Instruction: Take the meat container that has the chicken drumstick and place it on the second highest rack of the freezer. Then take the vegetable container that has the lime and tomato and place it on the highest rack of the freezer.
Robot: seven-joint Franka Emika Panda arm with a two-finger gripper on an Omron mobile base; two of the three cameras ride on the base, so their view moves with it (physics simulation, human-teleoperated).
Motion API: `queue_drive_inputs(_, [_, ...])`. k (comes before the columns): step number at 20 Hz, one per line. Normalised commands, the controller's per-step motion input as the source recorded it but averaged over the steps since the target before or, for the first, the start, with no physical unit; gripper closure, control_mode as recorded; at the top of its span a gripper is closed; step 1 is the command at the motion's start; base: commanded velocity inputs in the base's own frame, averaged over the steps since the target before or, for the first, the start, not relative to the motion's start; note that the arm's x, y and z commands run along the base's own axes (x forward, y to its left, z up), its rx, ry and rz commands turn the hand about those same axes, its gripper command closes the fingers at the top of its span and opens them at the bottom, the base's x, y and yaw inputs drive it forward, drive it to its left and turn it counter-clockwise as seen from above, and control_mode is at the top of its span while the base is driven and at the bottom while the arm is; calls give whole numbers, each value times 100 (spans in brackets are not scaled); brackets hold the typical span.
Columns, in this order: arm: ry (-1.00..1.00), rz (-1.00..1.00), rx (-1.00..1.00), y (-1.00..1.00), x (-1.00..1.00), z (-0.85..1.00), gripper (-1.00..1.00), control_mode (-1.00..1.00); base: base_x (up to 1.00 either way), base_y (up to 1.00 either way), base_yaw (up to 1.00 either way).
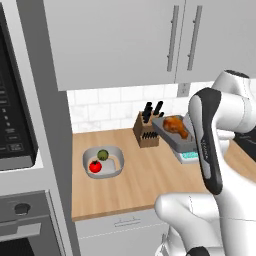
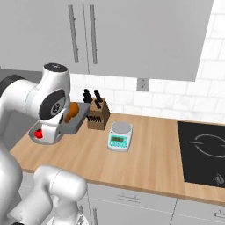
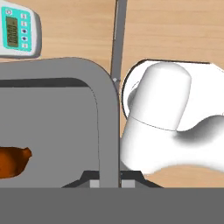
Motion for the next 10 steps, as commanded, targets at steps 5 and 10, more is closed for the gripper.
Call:
queue_drive_inputs(5, [0,-9,7,5,0,-5,100,-100,0,0,0])
queue_drive_inputs(10, [0,-10,0,0,0,-4,100,-100,0,0,0])
